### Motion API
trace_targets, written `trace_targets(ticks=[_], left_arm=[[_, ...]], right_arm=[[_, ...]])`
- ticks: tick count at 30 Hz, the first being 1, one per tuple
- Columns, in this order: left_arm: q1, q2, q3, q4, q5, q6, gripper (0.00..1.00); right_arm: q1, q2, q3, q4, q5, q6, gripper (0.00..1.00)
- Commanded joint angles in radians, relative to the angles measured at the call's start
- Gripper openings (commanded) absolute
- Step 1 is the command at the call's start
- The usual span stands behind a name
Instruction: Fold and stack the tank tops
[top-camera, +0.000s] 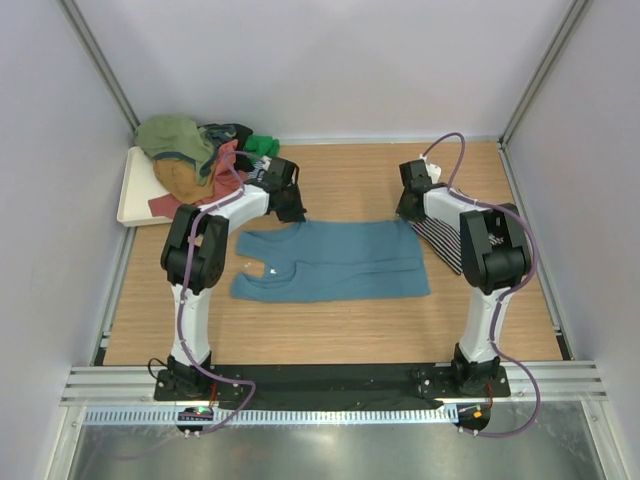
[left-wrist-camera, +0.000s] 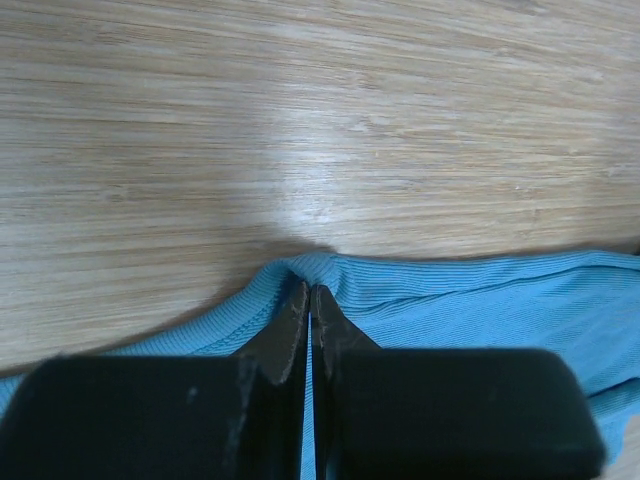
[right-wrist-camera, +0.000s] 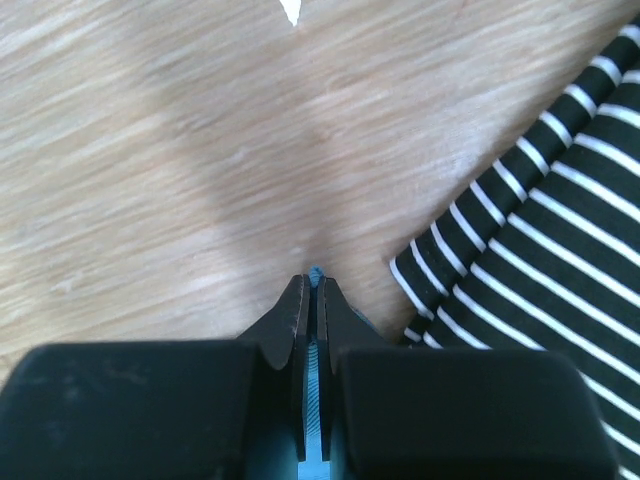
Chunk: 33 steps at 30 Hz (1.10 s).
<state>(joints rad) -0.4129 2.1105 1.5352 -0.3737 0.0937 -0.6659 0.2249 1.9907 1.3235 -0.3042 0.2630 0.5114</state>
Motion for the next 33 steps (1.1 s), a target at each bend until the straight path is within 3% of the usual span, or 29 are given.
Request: trace_targets(ticks=[1,9,21,33], left_arm=[[-0.004,-0.042,0.017,-0.018,-0.037,0.034,0.00],[-0.004,-0.153,-0.073,0.002,-0.129,0.055,0.00],[-0.006,-0.273,-0.201,0.053,-0.048,0.042,0.00],[-0.070,-0.451,-0.369,0.070,-0.084,0.019,0.00]], right_arm=[[0.002,-0.098,-0.035,0.046,-0.016,0.016,0.01],[0.001,-0.207,-0.141,0.122,-0.073,0.042,0.01],[0.002,-0.286,-0.178,0.060,-0.038,0.061,0.01],[0.002,-0.440,-0.291,0.001,-0.015,0.085,0.01]])
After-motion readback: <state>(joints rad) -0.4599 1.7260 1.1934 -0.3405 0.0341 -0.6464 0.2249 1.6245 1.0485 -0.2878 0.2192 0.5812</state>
